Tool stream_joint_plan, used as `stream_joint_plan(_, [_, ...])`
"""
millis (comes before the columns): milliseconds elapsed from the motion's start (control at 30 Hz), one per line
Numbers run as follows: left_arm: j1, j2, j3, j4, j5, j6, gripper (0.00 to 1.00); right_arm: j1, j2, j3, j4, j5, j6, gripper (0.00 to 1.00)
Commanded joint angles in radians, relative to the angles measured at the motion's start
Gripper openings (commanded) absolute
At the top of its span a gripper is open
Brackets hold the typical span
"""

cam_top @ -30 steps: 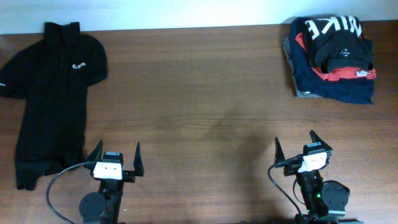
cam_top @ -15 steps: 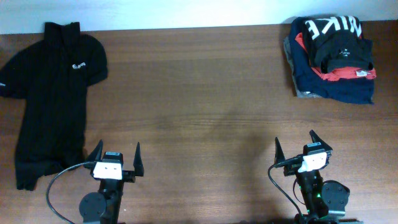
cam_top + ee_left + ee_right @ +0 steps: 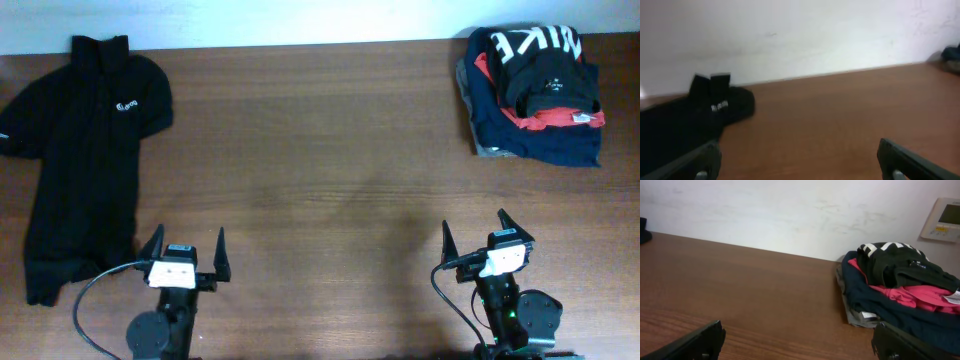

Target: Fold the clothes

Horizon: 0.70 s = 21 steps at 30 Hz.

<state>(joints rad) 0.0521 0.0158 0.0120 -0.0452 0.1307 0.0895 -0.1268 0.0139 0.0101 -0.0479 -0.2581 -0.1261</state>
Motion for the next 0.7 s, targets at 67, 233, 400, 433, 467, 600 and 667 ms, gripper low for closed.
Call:
stream_joint_plan(67, [0.005,-0.008,-0.003,0.063,0.011,0.009,0.99,0.002,-0.008,-0.005,-0.006,0.008,0.011,0.99])
stream_joint_plan(233, [0.005,-0.008,-0.003,0.031,0.011,0.009,0.99,0.002,-0.008,-0.005,0.001,0.007,0.012,0.99])
stream_joint_plan(400, [0.005,-0.008,-0.003,0.025,0.011,0.010,0.99,0.002,-0.008,-0.005,0.011,0.009,0.011,0.99])
stream_joint_plan(433, [0.005,-0.008,-0.003,0.025,0.010,0.010,0.99,0.002,-0.008,-0.005,0.018,0.008,0.011,0.98])
stream_joint_plan(467, [0.005,-0.008,-0.003,0.025,0.010,0.010,0.99,0.002,-0.008,-0.005,0.024,0.008,0.012,0.99])
stream_joint_plan(600, [0.005,-0.008,-0.003,0.044,0.003,0.010,0.99,0.002,-0.008,-0.005,0.073,0.007,0.012,0.99])
stream_joint_plan(667, [0.005,-0.008,-0.003,0.054,0.003,0.010,0.99,0.002,-0.008,-0.004,0.095,-0.008,0.016,0.99])
